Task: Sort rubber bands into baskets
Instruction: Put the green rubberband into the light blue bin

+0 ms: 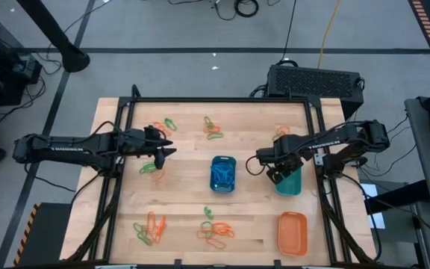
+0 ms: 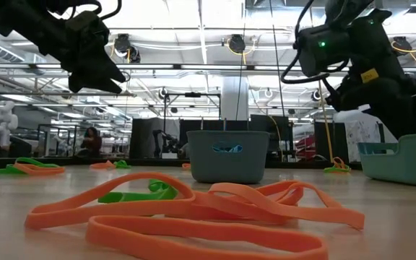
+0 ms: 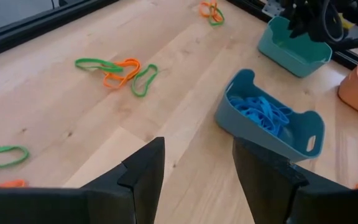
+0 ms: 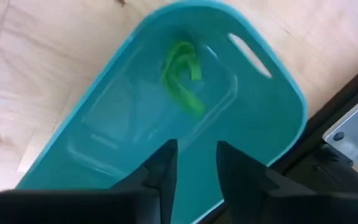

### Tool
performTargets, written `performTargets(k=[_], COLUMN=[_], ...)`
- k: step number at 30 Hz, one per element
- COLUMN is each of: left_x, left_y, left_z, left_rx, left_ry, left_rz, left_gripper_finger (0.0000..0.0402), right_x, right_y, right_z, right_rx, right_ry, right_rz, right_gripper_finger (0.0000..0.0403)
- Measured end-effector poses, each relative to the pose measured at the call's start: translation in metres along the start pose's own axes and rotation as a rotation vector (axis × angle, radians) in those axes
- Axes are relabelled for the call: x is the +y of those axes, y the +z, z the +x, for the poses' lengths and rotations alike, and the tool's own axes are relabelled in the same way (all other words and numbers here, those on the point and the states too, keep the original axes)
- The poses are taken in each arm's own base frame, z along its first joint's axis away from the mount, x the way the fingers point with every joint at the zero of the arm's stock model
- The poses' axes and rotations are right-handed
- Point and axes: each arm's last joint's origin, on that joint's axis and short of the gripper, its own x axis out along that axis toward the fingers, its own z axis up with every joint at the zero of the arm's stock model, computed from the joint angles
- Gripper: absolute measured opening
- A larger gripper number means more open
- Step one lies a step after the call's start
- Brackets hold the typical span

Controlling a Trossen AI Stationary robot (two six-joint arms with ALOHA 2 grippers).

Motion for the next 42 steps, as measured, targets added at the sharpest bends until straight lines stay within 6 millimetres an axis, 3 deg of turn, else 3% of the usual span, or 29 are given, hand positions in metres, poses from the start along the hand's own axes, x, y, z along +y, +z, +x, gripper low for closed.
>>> performTargets(k=[5,11,19,25,33,42], left_x=[0.000,-0.001,0.003,0.001,0.019,0.027], left_y=[0.000,-0.001,-0.013,-0.023,-0.043,-0.052], left_z=[0.000,0.000,0.002,0.000,-0.013,0.010], left_rx=[0.005,0.026,0.155,0.370,0.688,0.834], left_ry=[-0.008,-0.045,0.018,0.020,0.381,0.512], left_rz=[-0.020,-0.026,-0.100,-0.145,-0.237,-0.202], left_gripper_finger=[0.0196,0.0196,0.0196,0.0190,0.0171,0.0171], right_x=[0.000,0.009,0.031,0.053,0.061,0.058], right_y=[0.000,0.007,0.022,0.035,0.048,0.064], right_z=[-0.008,-0.038,-0.095,-0.122,-0.130,-0.125], right_rx=[0.006,-0.072,-0.415,-0.679,-0.824,-0.808], right_ry=[0.002,0.087,0.301,0.534,0.575,0.559], right_rz=[-0.018,-0.041,-0.130,-0.247,-0.362,-0.396], right_gripper_finger=[0.0119,0.0123,0.0121,0.0121,0.0120,0.0120])
